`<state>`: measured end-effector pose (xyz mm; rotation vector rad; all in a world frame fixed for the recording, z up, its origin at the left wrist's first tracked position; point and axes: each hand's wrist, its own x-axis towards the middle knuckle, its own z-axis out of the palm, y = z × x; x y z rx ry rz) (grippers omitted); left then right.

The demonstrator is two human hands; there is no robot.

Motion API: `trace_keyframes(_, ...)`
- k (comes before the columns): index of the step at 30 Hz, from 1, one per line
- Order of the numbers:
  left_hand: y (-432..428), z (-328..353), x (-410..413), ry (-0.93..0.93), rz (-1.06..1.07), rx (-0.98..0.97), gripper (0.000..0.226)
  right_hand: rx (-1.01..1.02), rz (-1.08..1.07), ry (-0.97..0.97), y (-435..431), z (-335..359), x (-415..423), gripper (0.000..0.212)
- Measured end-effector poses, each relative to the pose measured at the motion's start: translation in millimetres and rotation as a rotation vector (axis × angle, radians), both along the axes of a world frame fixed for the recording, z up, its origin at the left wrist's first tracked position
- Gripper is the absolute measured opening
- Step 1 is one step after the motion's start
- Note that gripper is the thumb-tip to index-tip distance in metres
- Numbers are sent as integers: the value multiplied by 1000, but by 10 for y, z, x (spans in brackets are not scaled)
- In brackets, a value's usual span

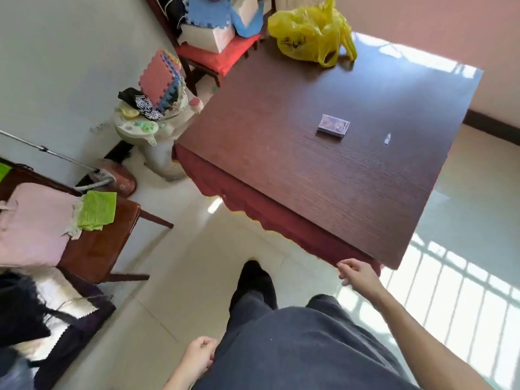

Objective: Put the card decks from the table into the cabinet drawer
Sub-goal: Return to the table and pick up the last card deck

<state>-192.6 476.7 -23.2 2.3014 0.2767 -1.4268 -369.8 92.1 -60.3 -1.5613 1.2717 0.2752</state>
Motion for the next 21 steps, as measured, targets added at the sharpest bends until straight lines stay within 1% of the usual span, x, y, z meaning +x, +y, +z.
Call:
trace_keyframes(4,-324,-21,975,-3,-142,6,15,67,-178,86,247,-9,57,15)
trace_keyframes(7,-801,-47,1648,1,-237,5,12,120,-316,157,471,19,-7,14)
trace_keyframes(11,-1624,-34,2327,-27,-356,-98,13,150,-448,233,715,-26,-70,14)
trace_keyframes(14,-2247,-23,2633,-54,-410,-175,12,153,-514,260,735,-72,17,14)
trace_keyframes(17,-2710,-61,2748,-48,-426,-207,10,162,-567,244,578,-76,141,13)
trace_keyframes(21,-3072,-87,2788,-36,-451,-208,12,140,-610,114,123,76,431,15)
